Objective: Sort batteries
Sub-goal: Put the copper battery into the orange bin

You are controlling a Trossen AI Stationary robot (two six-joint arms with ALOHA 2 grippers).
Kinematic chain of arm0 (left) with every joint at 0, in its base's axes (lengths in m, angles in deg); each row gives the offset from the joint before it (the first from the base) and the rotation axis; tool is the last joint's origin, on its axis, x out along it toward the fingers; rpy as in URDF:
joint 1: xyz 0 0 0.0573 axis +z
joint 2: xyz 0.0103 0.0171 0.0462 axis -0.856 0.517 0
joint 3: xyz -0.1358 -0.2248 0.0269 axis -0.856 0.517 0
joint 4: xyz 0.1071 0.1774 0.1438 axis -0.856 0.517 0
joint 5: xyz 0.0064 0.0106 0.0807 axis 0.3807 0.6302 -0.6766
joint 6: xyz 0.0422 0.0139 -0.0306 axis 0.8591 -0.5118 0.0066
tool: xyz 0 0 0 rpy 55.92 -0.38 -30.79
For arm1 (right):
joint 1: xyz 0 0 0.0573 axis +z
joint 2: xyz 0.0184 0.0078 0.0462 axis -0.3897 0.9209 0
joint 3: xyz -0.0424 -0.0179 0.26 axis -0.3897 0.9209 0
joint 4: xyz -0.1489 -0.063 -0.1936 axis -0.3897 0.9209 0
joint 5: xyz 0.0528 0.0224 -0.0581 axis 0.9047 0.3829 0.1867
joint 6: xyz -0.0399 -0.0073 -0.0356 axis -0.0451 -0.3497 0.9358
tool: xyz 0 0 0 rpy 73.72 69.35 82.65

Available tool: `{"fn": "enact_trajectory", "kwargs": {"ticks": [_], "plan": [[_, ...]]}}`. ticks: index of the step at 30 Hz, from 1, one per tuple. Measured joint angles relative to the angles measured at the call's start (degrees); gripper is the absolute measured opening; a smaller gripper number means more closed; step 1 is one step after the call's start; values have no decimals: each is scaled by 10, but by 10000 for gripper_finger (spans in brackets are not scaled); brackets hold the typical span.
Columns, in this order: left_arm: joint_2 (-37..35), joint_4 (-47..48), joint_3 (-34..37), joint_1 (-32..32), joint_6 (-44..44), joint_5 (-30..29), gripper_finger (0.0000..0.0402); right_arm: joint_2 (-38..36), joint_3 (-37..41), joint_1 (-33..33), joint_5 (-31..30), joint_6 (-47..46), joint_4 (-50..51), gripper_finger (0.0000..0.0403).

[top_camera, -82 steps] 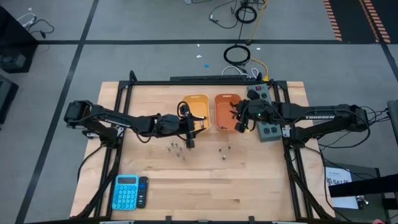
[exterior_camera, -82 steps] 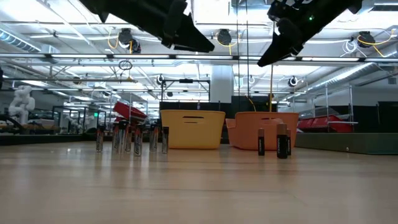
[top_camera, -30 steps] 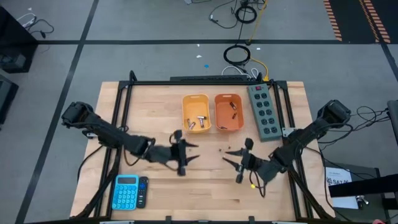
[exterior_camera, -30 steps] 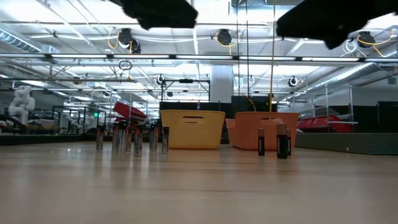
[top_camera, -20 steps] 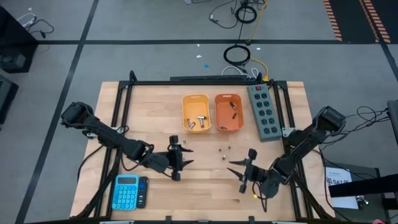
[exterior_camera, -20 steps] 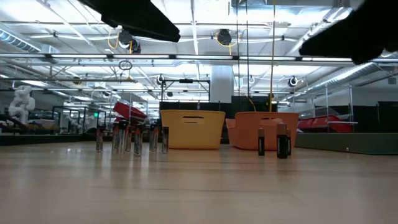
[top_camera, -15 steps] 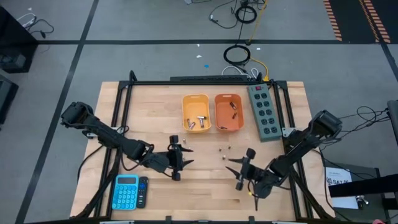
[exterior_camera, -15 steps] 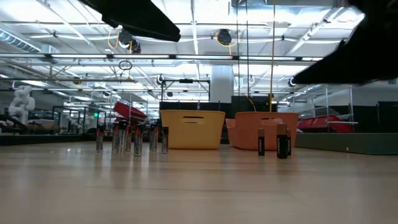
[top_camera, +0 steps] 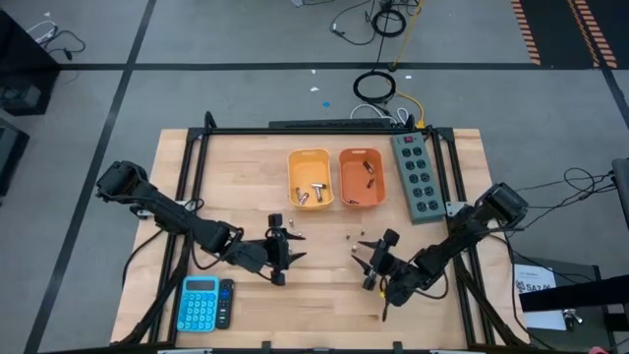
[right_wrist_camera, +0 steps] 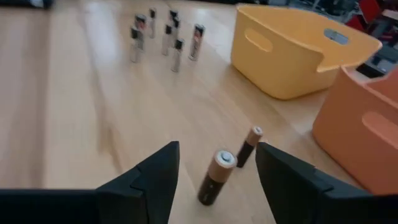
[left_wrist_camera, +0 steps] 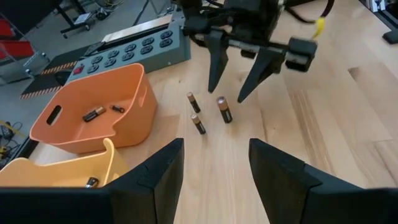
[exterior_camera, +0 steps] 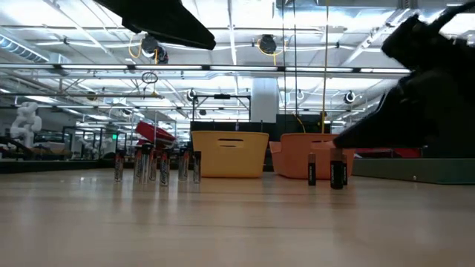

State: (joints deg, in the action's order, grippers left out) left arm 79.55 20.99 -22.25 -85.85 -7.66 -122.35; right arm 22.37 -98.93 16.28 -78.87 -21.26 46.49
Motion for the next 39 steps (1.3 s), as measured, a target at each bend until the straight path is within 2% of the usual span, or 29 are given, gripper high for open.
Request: {"fn": "enact_trajectory", "kwargs": {"ticks": [9, 20, 23, 25, 28, 29, 34, 39], "plan": [[0, 4, 0, 0, 0, 0, 191, 41, 0, -17, 4, -58, -14, 199], [0, 4, -1, 0, 10, 0, 191, 80, 0, -63, 92, -61, -90, 196], [0, 4, -1, 0, 10, 0, 191, 86, 0, -64, 100, -76, -91, 168], [0, 4, -1, 0, 10, 0, 191, 90, -1, -64, 101, -78, -94, 127], [0, 4, -1, 0, 3, 0, 191, 89, -1, -64, 109, -77, -94, 44], [0, 6, -1, 0, -6, 0, 191, 88, -1, -64, 109, -76, -92, 31], [3, 16, -1, -2, -46, -2, 191, 86, 0, -59, 112, -70, -99, 31], [14, 1, -1, 7, -11, -18, 191, 77, 1, -50, 126, -41, -115, 31]]}}
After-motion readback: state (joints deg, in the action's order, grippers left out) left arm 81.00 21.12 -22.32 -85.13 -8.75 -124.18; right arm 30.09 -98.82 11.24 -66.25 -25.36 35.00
